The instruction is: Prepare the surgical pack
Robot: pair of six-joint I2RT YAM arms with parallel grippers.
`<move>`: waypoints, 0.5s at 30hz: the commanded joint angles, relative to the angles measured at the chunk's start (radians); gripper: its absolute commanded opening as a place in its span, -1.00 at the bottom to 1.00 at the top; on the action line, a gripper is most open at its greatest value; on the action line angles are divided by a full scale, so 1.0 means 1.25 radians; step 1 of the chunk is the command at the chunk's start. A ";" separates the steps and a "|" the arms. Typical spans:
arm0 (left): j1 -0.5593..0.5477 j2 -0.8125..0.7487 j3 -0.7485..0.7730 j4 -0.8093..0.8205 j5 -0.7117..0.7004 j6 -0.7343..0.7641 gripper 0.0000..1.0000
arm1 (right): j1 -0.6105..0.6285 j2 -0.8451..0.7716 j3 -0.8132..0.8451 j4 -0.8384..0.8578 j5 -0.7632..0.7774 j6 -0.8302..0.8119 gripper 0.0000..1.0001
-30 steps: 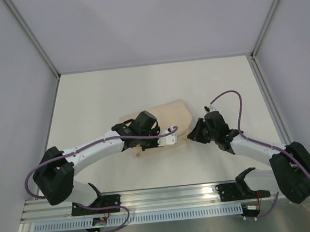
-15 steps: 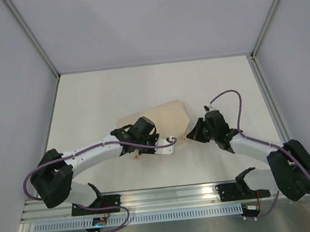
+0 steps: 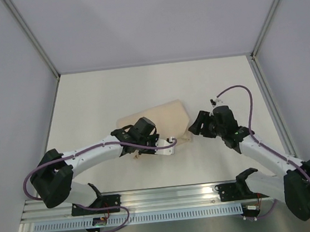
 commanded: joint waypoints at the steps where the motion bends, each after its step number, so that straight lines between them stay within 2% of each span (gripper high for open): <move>1: 0.005 0.000 -0.006 -0.081 -0.007 -0.011 -0.78 | -0.022 -0.085 0.062 -0.101 0.010 -0.073 0.28; 4: 0.005 0.005 -0.002 -0.085 -0.013 -0.011 -0.75 | -0.047 -0.065 0.105 -0.115 -0.062 -0.105 0.57; 7: 0.005 0.011 0.004 -0.091 -0.015 -0.017 -0.73 | -0.061 0.021 0.153 -0.072 -0.109 -0.108 0.65; 12: 0.005 0.009 0.010 -0.098 -0.017 -0.027 -0.65 | -0.061 0.226 0.241 0.026 -0.134 -0.096 0.57; 15: 0.005 0.000 0.010 -0.101 -0.017 -0.030 -0.54 | -0.061 0.324 0.260 0.079 -0.192 -0.079 0.36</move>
